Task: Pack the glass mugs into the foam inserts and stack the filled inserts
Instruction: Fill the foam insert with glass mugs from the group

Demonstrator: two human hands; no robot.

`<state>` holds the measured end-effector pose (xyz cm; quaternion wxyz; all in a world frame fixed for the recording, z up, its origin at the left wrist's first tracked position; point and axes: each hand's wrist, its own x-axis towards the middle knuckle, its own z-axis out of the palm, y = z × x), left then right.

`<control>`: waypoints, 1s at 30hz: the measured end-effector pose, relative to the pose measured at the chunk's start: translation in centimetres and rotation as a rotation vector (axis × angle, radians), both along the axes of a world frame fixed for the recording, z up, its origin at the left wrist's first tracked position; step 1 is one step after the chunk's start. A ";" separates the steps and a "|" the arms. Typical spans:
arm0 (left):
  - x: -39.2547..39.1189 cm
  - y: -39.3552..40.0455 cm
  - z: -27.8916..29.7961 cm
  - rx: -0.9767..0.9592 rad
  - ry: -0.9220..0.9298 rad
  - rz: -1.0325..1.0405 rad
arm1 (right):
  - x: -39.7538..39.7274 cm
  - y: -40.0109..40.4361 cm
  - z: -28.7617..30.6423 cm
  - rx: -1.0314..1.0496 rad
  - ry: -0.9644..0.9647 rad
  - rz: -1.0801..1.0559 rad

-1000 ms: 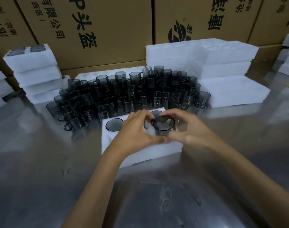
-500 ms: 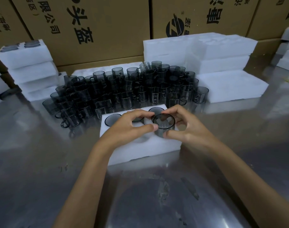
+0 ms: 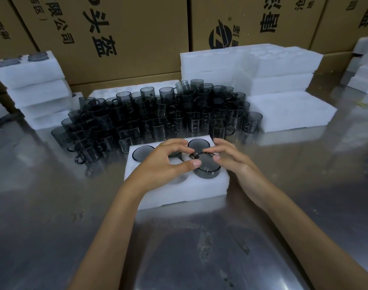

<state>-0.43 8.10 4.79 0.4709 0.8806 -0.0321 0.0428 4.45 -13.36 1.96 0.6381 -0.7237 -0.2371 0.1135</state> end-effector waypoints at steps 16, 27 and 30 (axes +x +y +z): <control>0.1 -0.4 -0.3 0.184 0.010 -0.005 | 0.9 0.0 -0.7 0.156 0.166 0.058; 0.3 -0.9 -0.7 0.058 -0.042 0.066 | 12.5 3.8 0.2 -0.521 -0.037 -0.309; 0.2 -0.6 -0.6 0.006 -0.018 0.046 | 12.8 4.0 0.5 -0.676 -0.176 -0.360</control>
